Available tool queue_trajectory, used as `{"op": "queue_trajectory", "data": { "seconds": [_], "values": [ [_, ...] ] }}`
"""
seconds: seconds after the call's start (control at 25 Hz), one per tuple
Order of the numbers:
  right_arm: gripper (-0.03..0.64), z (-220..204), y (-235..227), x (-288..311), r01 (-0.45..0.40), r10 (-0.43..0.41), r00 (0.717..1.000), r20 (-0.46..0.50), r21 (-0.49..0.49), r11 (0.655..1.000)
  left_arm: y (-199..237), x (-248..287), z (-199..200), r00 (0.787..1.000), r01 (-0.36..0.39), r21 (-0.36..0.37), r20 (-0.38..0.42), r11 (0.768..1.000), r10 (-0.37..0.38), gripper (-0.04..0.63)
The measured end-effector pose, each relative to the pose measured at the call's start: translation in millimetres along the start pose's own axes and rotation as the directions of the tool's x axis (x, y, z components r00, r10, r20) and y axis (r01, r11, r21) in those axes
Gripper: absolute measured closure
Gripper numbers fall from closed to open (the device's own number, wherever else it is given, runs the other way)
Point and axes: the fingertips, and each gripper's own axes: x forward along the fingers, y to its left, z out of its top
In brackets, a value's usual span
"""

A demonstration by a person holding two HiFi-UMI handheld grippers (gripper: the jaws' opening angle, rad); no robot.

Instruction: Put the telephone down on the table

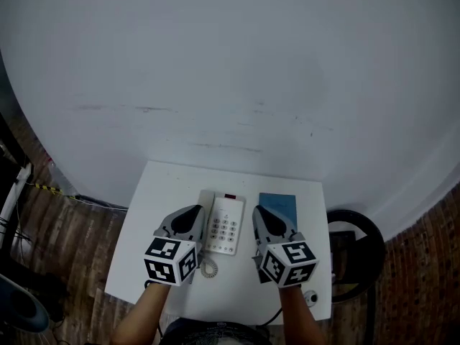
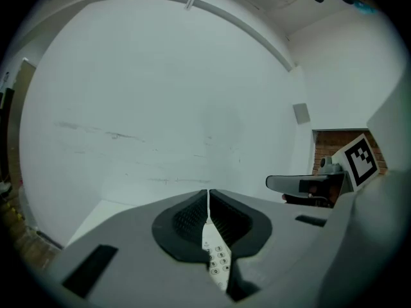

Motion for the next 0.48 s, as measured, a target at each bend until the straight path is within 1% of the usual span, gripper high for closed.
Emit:
{"op": "queue_trajectory", "data": {
  "seconds": [0.48],
  "values": [
    [0.615, -3.1, -3.3, -7.9, 0.007, -0.007, 1.0, 0.002, -0.004, 1.0, -7.9, 3.9, -7.5, 1.0, 0.011, -0.026, -0.013, 1.0, -0.012, 0.584]
  ]
}}
